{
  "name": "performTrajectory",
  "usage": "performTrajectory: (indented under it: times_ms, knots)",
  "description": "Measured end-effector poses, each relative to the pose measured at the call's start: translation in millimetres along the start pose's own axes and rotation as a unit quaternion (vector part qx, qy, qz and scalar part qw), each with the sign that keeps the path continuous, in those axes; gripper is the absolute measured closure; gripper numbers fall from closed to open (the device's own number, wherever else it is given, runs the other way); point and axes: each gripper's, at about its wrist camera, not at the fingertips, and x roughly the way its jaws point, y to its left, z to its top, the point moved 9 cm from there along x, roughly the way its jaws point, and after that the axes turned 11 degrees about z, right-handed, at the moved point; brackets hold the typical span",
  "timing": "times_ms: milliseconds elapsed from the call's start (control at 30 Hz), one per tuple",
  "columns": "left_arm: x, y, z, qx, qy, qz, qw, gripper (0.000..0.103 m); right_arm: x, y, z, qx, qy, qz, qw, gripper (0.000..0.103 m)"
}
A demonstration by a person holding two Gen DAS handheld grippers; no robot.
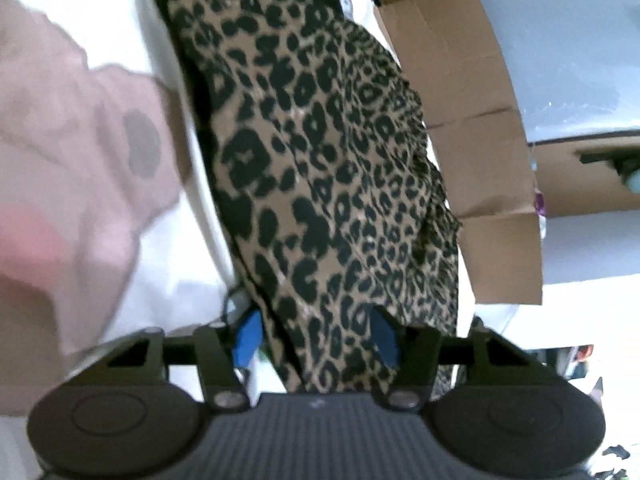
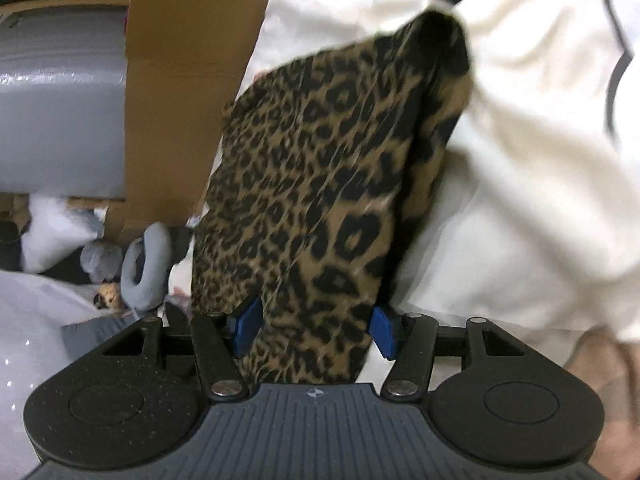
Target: Fold clothes
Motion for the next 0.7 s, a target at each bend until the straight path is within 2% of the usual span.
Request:
performTrajectory:
  times_ms: [233,300,500,533,567,600,667,700]
  knots:
    - [4.2,4.2,7.9,-0.045,-0.018,-0.02,0.9986,0.043,12.3,1.1,2.3,0.013,-0.015,0.002,1.0,0.044]
    - [5.7,3.4,5.9,-0.046,-0.014,-0.024,0.9986,0.049,14.3,1.6,3.8,0.015,-0.019,0.004,1.0,0.046]
    - [16.2,0.7,-7.5,-0.059,0.002,-0.036,0.9976,0.054,19.5,-1.6,-8.9,0.033,-0.01,0.007,0.999,0.049]
    - [17.5,0.4,-8.3,-0.062,0.004,-0.036,0.9974,0.055,21.5,-1.9,-13.2,0.038,-0.005,0.008,0.999,0.052]
    - [18.7,0.4,-9.1,-0.065,0.007,-0.035,0.9973,0.062,23.9,-2.0,-17.3,0.038,0.001,0.007,0.999,0.057]
    - [19.9,1.1,-10.1,-0.063,0.01,-0.031,0.9975,0.078,25.0,-2.3,-20.2,0.035,0.006,0.002,0.999,0.061]
    - [22.4,3.1,-11.9,-0.057,0.017,-0.016,0.9981,0.101,24.8,-6.0,-23.2,0.037,0.011,-0.011,0.999,0.094]
    - [22.0,3.8,-12.6,-0.054,0.018,-0.011,0.9983,0.101,24.5,-8.3,-24.4,0.039,0.013,-0.018,0.999,0.101]
